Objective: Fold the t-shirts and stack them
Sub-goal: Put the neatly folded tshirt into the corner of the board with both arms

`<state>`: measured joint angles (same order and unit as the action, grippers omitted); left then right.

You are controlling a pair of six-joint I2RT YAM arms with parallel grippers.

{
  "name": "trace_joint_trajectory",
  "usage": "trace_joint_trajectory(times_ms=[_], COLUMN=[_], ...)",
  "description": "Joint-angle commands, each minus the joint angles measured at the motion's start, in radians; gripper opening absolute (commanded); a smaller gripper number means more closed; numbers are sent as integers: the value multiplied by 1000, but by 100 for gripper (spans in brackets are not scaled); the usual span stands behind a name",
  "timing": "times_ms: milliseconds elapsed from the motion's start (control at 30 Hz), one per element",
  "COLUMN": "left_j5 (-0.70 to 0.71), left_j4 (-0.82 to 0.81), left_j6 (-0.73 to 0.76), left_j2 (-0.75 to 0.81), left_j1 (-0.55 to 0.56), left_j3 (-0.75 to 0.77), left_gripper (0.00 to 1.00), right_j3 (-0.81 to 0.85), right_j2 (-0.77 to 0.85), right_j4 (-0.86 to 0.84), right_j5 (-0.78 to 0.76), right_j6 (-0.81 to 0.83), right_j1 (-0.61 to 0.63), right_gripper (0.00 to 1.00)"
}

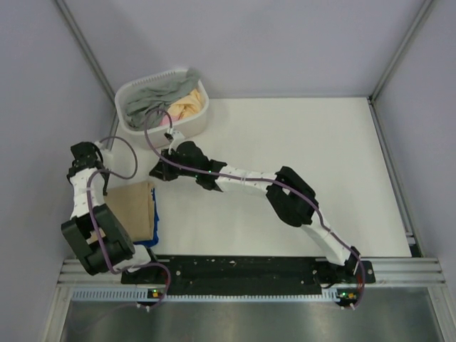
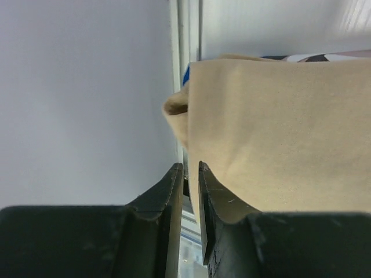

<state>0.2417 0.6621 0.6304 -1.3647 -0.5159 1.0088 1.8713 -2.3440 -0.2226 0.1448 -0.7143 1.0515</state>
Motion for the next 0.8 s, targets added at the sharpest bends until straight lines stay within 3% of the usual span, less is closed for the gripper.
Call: trace_joint_trajectory(times_ms=[0,133,267,400,567,633,700,767], left_j5=[-9,37,31,21,53,54,36,-13], left_j4=[-51,-117,-156,-176,-165,-139,-113,-92], left_j6=[-15,-11,-9,-20,-21,-29,-40,-43], left_j2=[-72,-152,-195,-223,-232,-217,-180,-99], left_j1=[-45,-90,-88,-88,-90,-88,-75,-49], left_j3=[-29,-25,-29,-9,48,85,119,132], left_gripper=[20,18,19,19,21,25,33,52], right_j3=[83,184,177,195,230,218,143,18], right_j2=[-49,-170,-198,-219,-161,-100,-2,125], right_j4=[-81,-67,-15,-14,15,43,63,68], right_j5=[157,191,95,131,188,209,210,193], right_j6=[-42,-137,-138,-182,-68,2,80,189], right_j1=[54,73,39,-5,-8,-16,-34,-56], right_gripper=[1,0,0,0,1,6,25,79])
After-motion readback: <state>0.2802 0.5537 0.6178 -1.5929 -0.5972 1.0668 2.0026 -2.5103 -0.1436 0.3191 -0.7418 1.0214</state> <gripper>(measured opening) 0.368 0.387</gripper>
